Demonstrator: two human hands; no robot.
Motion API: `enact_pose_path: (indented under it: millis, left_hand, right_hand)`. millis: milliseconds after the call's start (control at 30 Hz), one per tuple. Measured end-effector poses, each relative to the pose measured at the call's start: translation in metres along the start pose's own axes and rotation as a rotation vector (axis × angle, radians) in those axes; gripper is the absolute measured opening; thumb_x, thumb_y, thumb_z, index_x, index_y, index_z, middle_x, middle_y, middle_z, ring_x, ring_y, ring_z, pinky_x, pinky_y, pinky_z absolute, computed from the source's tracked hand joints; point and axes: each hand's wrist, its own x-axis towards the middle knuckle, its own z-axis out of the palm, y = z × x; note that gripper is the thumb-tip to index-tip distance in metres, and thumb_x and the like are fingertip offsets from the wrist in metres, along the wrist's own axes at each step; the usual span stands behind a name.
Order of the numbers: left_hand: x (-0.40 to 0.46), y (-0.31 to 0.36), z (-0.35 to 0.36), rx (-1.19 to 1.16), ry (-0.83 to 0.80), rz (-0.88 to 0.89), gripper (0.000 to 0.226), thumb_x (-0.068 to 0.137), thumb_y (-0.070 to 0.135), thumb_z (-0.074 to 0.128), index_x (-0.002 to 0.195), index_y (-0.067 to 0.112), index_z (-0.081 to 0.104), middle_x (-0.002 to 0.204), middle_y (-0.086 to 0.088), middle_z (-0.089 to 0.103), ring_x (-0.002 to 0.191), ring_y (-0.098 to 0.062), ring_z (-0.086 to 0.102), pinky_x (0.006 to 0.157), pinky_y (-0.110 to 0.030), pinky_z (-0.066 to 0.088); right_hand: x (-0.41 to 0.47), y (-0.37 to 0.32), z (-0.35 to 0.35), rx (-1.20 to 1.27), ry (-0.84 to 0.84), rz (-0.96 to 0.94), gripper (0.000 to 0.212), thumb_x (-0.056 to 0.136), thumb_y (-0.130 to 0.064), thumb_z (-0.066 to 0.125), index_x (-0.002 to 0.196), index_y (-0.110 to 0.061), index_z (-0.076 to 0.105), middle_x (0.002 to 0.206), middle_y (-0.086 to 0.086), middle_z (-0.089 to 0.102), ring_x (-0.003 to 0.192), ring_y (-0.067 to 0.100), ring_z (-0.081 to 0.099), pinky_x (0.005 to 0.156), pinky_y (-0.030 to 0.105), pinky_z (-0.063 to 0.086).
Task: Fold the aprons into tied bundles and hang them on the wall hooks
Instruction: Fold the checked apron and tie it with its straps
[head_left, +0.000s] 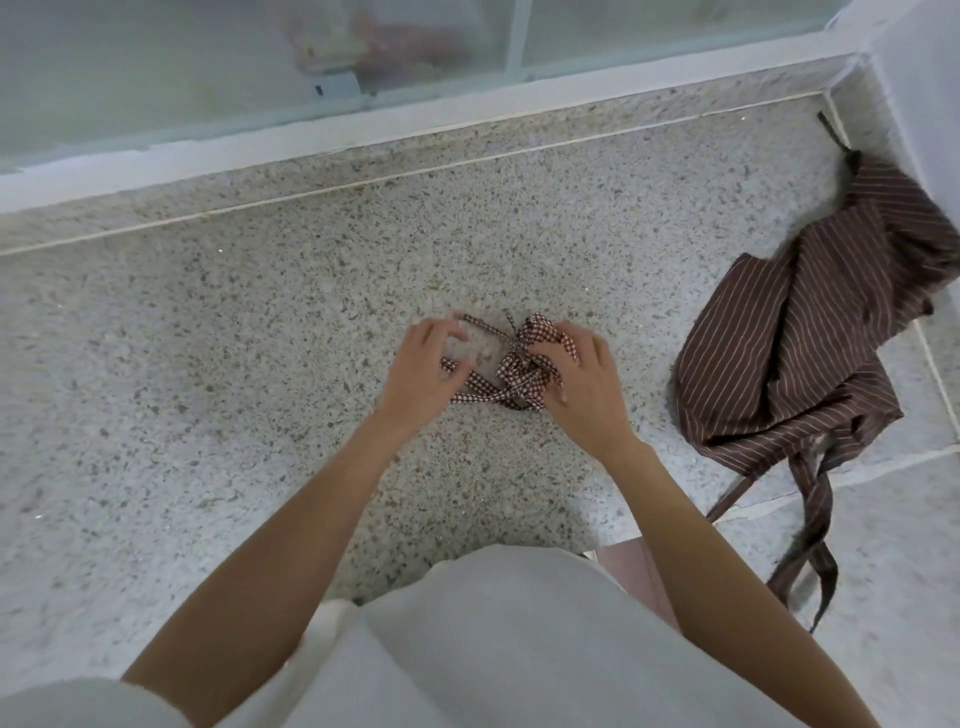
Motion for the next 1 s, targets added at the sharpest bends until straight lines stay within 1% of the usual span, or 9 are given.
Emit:
enact_pose_path:
  millis: [100,167,267,367,467,600,767,867,1000]
  left_hand:
    - [-0.031,-0.012,0.007,0.148,-0.247,0.066,0.051,0.087,0.036,0.061,0.133,0.021,0.044,0.134,-0.001,0.046,0.128,-0.020,0.037,0.108,-0.037,0.029]
    - [-0.038,-0.017,0.019,0.284,-0.324,0.049,0.063,0.089,0.041,0.056,0.143,0.022,0.030,0.141,-0.001,0.041,0.132,-0.025,0.032,0.110,-0.042,0.026]
    - [-0.033,-0.008,0.028,0.395,-0.273,-0.034,0.055,0.090,0.044,0.049,0.140,0.028,0.033,0.135,0.000,0.044,0.125,-0.026,0.038,0.104,-0.045,0.034]
    - [-0.032,0.002,0.035,0.485,-0.213,-0.057,0.041,0.093,0.040,0.048,0.131,0.024,0.044,0.126,-0.002,0.048,0.119,-0.026,0.042,0.099,-0.042,0.038]
    - [-0.033,0.006,0.042,0.515,-0.144,-0.122,0.034,0.095,0.034,0.046,0.126,0.020,0.051,0.124,-0.003,0.052,0.119,-0.024,0.044,0.100,-0.035,0.037]
    - [-0.027,0.016,0.039,0.537,-0.125,-0.353,0.035,0.093,0.040,0.046,0.115,0.016,0.057,0.119,-0.005,0.059,0.115,-0.025,0.049,0.097,-0.036,0.039]
    - [-0.012,0.049,0.033,0.093,0.079,-0.350,0.046,0.090,0.031,0.055,0.132,0.014,0.046,0.131,-0.007,0.051,0.123,-0.024,0.043,0.104,-0.036,0.032]
    - [0.008,0.064,0.032,-0.204,-0.078,-0.408,0.056,0.091,0.034,0.057,0.140,0.016,0.037,0.138,-0.003,0.047,0.125,-0.019,0.044,0.100,-0.028,0.032]
    - [0.031,0.057,0.036,-0.039,-0.317,-0.404,0.048,0.089,0.034,0.059,0.132,0.015,0.049,0.133,-0.004,0.053,0.120,-0.021,0.049,0.090,-0.024,0.033]
  right_hand:
    - [0.005,0.007,0.004,-0.064,-0.158,-0.103,0.048,0.085,-0.020,0.053,0.131,-0.030,0.048,0.153,0.011,0.021,0.141,0.039,0.011,0.112,0.053,0.012]
    - [0.017,0.009,0.006,-0.037,-0.232,-0.052,0.049,0.090,-0.023,0.055,0.137,-0.030,0.042,0.154,0.013,0.017,0.141,0.041,0.014,0.112,0.054,0.016]
    - [0.031,0.014,0.003,0.047,-0.184,0.147,0.045,0.093,-0.021,0.052,0.137,-0.021,0.041,0.140,0.015,0.041,0.123,0.036,0.043,0.100,0.045,0.037]
    - [0.034,0.019,-0.002,0.121,-0.196,0.223,0.033,0.092,-0.027,0.056,0.122,-0.014,0.051,0.117,0.008,0.057,0.108,0.027,0.053,0.087,0.034,0.041]
    - [0.031,0.022,-0.001,0.217,-0.223,0.324,0.029,0.093,-0.026,0.052,0.117,-0.008,0.052,0.104,0.008,0.061,0.097,0.026,0.058,0.072,0.028,0.039]
    - [0.022,0.027,0.001,0.301,-0.148,0.519,0.019,0.092,-0.020,0.050,0.101,-0.003,0.049,0.082,0.003,0.048,0.082,0.025,0.051,0.063,0.026,0.028]
    - [0.017,0.034,-0.001,0.466,-0.169,0.512,0.027,0.089,-0.020,0.060,0.111,-0.005,0.054,0.102,0.009,0.062,0.096,0.024,0.058,0.068,0.021,0.034]
    - [0.018,0.034,-0.003,0.495,-0.200,0.474,0.032,0.089,-0.015,0.059,0.120,-0.010,0.053,0.112,0.006,0.063,0.103,0.022,0.059,0.071,0.020,0.037]
    - [0.018,0.034,-0.002,0.504,-0.183,0.321,0.040,0.086,-0.003,0.052,0.122,-0.020,0.054,0.116,0.003,0.063,0.106,0.020,0.058,0.087,0.031,0.045]
